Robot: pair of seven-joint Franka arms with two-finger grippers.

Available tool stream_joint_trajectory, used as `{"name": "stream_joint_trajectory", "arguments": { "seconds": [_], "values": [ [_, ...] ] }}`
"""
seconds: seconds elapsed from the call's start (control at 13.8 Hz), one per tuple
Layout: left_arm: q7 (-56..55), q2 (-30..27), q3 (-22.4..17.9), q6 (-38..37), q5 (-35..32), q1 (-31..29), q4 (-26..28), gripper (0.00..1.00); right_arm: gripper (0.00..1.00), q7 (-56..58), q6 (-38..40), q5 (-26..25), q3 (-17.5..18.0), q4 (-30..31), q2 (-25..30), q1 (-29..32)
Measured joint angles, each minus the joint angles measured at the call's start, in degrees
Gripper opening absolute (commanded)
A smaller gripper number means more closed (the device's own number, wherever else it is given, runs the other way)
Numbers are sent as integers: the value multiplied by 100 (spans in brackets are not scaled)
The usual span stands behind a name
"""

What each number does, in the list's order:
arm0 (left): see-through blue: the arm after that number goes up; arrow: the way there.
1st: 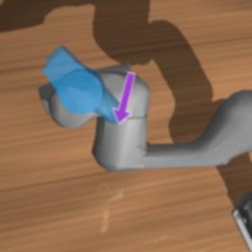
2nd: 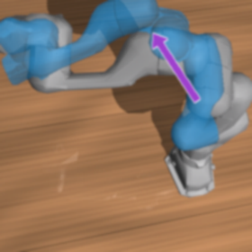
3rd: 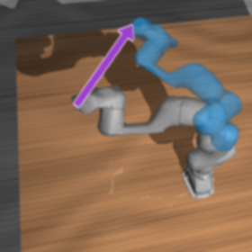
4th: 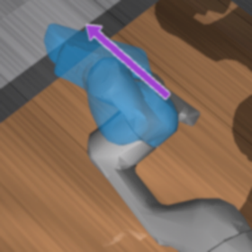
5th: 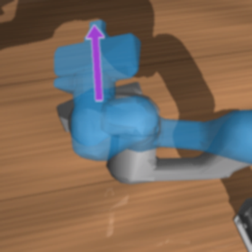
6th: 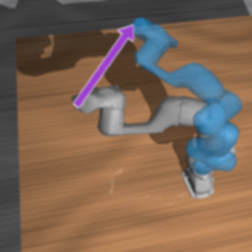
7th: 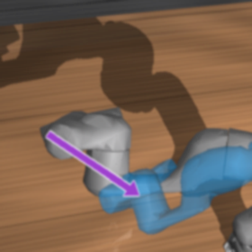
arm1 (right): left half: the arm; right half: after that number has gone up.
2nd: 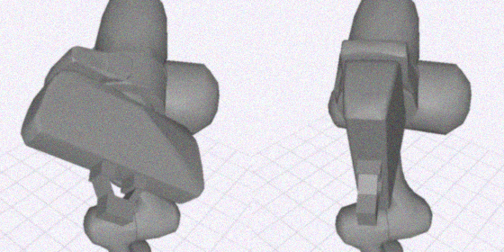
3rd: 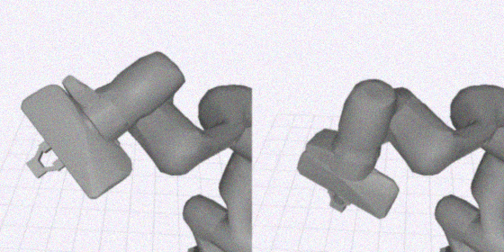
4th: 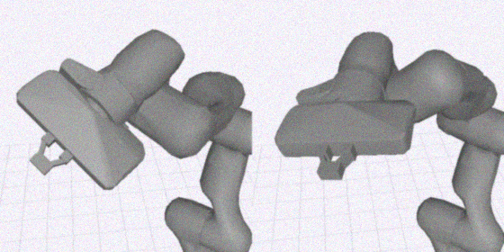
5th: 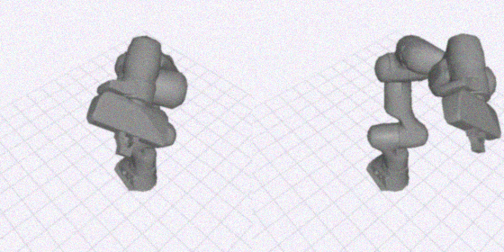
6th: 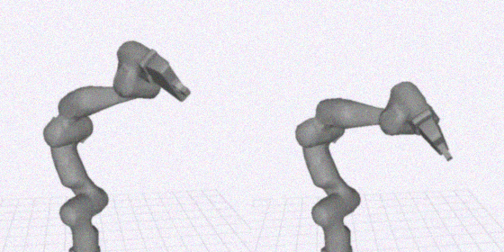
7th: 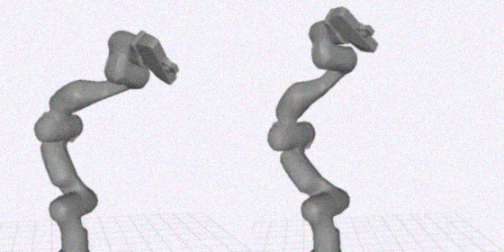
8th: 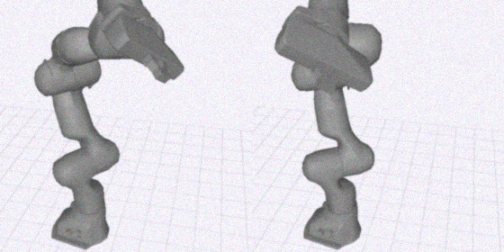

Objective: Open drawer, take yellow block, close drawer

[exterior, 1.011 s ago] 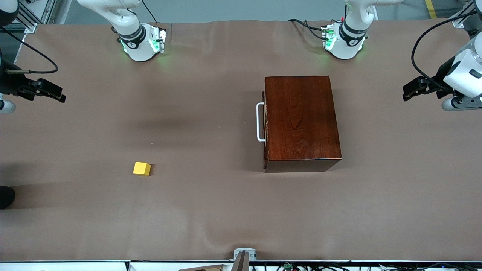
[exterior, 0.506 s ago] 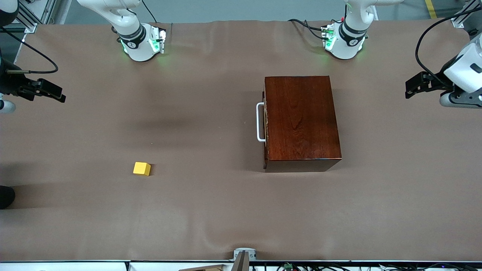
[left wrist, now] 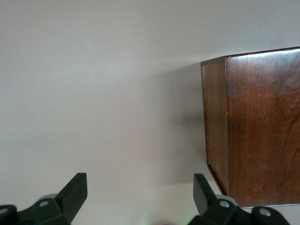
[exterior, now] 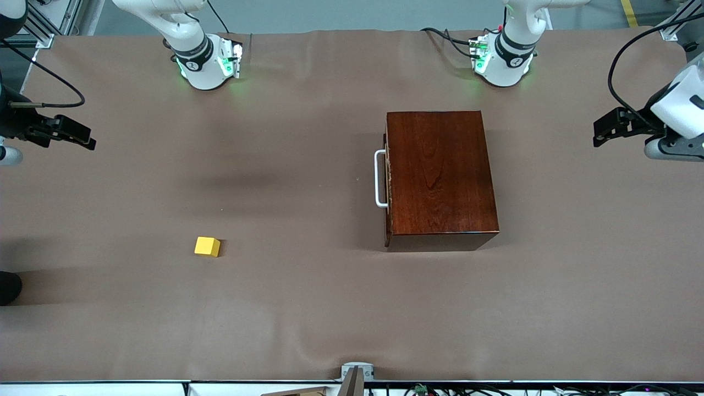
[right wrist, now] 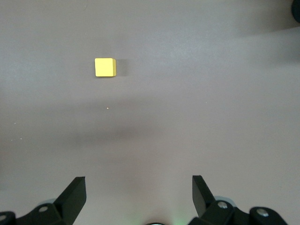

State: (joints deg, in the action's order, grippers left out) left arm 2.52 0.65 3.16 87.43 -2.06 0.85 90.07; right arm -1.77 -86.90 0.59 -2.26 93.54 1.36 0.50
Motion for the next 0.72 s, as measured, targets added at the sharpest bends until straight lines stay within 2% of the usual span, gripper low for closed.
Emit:
{"name": "stream_joint_trajectory", "arguments": {
  "seconds": [0.72],
  "values": [
    [0, 48, 6, 0, 0, 5, -27, 100, 100, 1, -1, 0, 1, 0, 0, 0]
  ]
}}
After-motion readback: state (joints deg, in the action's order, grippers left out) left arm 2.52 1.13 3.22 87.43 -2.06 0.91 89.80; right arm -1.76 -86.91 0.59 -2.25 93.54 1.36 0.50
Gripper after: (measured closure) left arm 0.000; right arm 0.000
